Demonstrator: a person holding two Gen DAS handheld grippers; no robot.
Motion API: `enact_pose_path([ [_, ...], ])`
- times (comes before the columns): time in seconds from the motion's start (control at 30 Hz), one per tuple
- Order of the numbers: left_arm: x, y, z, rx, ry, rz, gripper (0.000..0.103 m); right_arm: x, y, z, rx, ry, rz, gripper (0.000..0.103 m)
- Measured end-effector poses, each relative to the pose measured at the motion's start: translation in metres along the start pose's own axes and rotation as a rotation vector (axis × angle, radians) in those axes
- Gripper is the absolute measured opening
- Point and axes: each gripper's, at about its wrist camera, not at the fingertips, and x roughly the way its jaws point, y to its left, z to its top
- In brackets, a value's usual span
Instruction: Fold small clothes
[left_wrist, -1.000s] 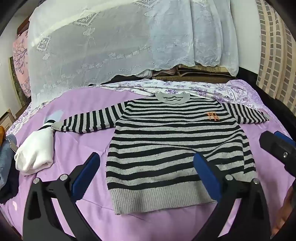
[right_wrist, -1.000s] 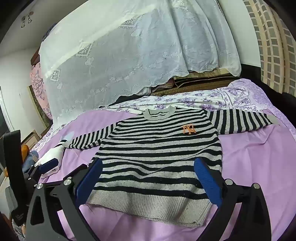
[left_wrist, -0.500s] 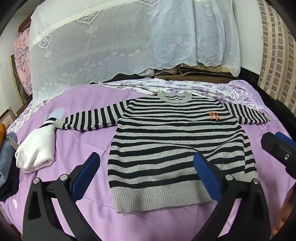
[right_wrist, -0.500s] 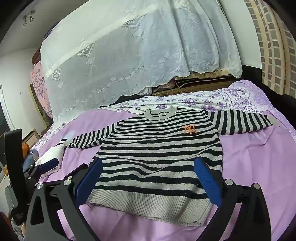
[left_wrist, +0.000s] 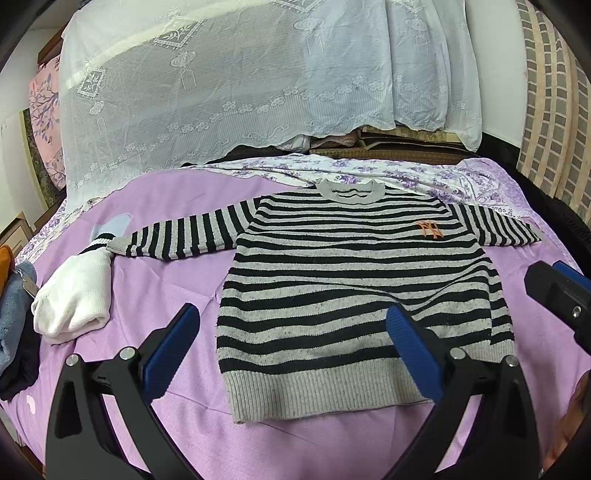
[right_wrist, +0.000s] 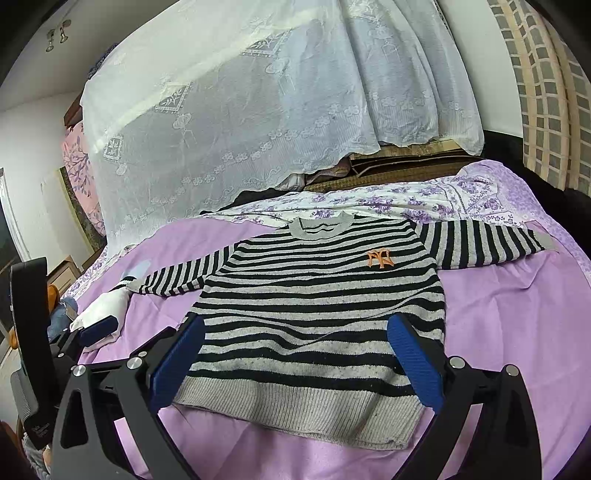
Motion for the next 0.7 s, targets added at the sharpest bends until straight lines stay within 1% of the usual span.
enact_pose_path([
  [0.7,0.0009,0.0009,0.0004,0.000,0.003,0.002,0.099,-0.0033,0.0046,0.0008,-0.001,-0.004,0.001,0.099],
])
